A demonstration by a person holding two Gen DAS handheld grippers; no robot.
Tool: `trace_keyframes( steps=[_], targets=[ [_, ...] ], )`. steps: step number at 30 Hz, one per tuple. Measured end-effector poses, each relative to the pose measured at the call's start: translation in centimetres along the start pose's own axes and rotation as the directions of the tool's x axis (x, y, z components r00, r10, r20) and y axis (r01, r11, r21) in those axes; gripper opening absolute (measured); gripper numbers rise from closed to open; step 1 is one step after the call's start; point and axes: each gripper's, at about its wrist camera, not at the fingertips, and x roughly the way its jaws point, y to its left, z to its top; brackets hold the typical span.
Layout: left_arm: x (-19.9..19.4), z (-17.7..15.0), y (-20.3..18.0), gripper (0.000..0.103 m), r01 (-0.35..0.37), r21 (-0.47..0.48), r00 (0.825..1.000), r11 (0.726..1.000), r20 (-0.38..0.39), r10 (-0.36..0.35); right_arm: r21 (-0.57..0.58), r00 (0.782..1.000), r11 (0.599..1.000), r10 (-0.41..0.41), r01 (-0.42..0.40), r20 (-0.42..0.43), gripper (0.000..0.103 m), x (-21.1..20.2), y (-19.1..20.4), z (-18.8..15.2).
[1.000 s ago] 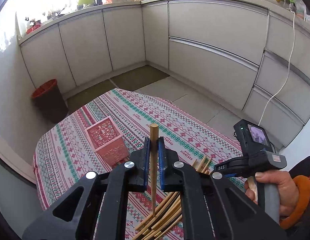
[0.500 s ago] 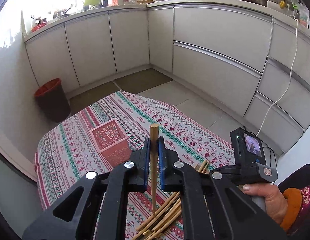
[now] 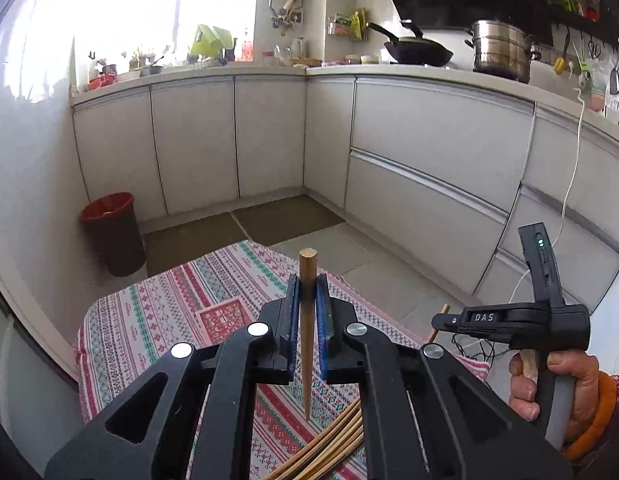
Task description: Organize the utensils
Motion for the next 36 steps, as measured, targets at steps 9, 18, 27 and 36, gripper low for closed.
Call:
trace_keyframes(
  steps=[9,18,27,36],
  targets=[
    [-1.3,5.2,2.8,0.007,-0.096,-0.129,0.981,0.987,0.154,0.115,-0.135,0.951,0.964,0.250,-0.228,0.182,0.008,-5.8,9.0,7.9],
    [2.6,6.8,6.7,0.007,-0.201,-0.233,0.950,0.952,0.189,0.247,-0.272,0.914,0.917,0.351,-0.291,0.205,0.008,-3.4,14.9,9.7],
    [5.0,4.4,9.8,0.036,-0.267,-0.304,0.945,0.915,0.105,0.310,-0.363,0.939,0.909,0.288,-0.206,0.186,0.008,1.4,17.8,7.8],
    [1.5,4.4,11.0,0.048,-0.295,-0.364,0.923,0.883,0.131,0.362,-0.395,0.949,0.900,0.269,-0.187,0.163,0.009,4.6,19.2,5.9]
  ],
)
